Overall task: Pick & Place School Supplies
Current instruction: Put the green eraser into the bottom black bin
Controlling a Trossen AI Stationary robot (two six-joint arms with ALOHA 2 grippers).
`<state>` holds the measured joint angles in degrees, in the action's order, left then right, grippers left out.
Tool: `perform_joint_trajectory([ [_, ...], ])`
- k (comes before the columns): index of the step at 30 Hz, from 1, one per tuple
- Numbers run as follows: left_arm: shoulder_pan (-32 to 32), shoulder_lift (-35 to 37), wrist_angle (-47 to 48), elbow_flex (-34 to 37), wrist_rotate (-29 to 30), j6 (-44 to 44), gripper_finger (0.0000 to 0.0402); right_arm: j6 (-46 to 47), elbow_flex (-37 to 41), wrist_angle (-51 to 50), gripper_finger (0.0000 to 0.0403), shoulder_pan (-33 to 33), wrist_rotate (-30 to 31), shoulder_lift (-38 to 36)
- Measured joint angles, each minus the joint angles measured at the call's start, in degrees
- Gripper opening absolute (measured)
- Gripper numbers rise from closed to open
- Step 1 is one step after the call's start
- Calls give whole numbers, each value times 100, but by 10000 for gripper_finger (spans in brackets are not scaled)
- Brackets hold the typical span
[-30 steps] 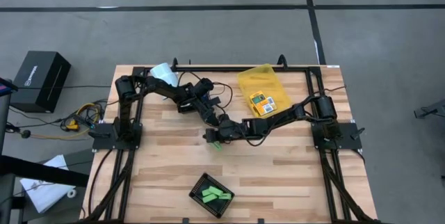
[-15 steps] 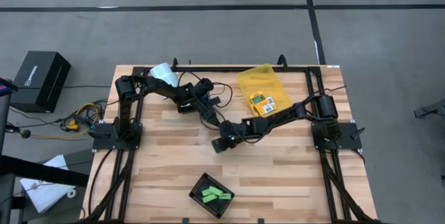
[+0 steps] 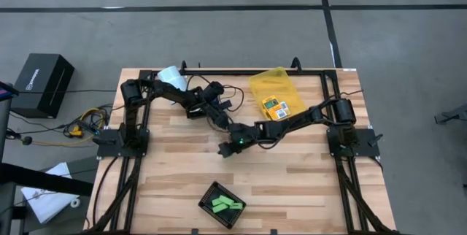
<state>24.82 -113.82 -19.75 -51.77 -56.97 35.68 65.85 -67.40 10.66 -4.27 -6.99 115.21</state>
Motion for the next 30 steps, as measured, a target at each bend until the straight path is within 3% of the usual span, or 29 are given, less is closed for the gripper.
perform_joint_trajectory([
  [3,0,0,-8,0,142,15,98,56,17,-882,134,-4,61,-4],
  [7,2,0,-9,0,249,-55,98,-28,13,-1153,133,-4,-65,28],
  [16,0,4,-15,0,256,-68,98,-73,7,251,133,141,-317,31],
  [19,0,4,-15,0,260,-70,98,-65,7,135,135,248,-274,31],
  [26,14,13,-35,0,549,-248,98,-29,7,-1193,138,288,89,111],
  [30,50,23,32,8,610,-395,98,153,-48,-742,138,173,-79,478],
])
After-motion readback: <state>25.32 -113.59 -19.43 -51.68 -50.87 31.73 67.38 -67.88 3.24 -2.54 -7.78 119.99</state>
